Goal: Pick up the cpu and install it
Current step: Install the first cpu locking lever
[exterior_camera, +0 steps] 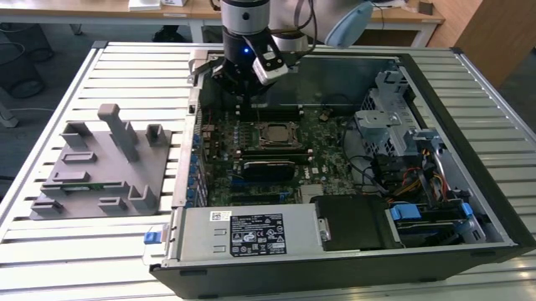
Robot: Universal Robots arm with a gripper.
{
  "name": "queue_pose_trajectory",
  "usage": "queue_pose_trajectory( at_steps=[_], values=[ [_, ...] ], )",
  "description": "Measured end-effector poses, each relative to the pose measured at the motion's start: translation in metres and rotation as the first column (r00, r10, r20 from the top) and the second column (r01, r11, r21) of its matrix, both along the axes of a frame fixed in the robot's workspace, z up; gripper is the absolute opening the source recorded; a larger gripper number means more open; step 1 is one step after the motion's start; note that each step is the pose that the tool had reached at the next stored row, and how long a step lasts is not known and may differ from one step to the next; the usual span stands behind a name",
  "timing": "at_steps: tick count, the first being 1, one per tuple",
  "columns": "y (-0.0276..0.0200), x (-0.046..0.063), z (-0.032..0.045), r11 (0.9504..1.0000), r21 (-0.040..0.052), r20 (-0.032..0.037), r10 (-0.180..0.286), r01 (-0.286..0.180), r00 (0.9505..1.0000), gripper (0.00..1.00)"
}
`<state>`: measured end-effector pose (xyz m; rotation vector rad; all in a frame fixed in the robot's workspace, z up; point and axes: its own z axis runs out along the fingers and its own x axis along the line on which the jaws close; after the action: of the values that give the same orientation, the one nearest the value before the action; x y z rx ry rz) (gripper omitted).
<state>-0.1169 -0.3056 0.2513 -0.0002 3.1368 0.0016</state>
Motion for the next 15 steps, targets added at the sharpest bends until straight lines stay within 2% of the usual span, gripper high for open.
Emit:
queue_pose_trajectory(
  at_steps=[4,12,15],
  values=[
    [0.0,0.004,-0.0002,1.0,-0.0001,-0.0002,0.009,-0.009,1.0,0.11],
    [0.0,0.029,-0.0011,1.0,0.0,-0.0001,0.009,-0.009,1.0,0.11],
    [0.0,0.034,-0.0025,1.0,0.0001,-0.0001,0.009,-0.009,1.0,0.11]
  ],
)
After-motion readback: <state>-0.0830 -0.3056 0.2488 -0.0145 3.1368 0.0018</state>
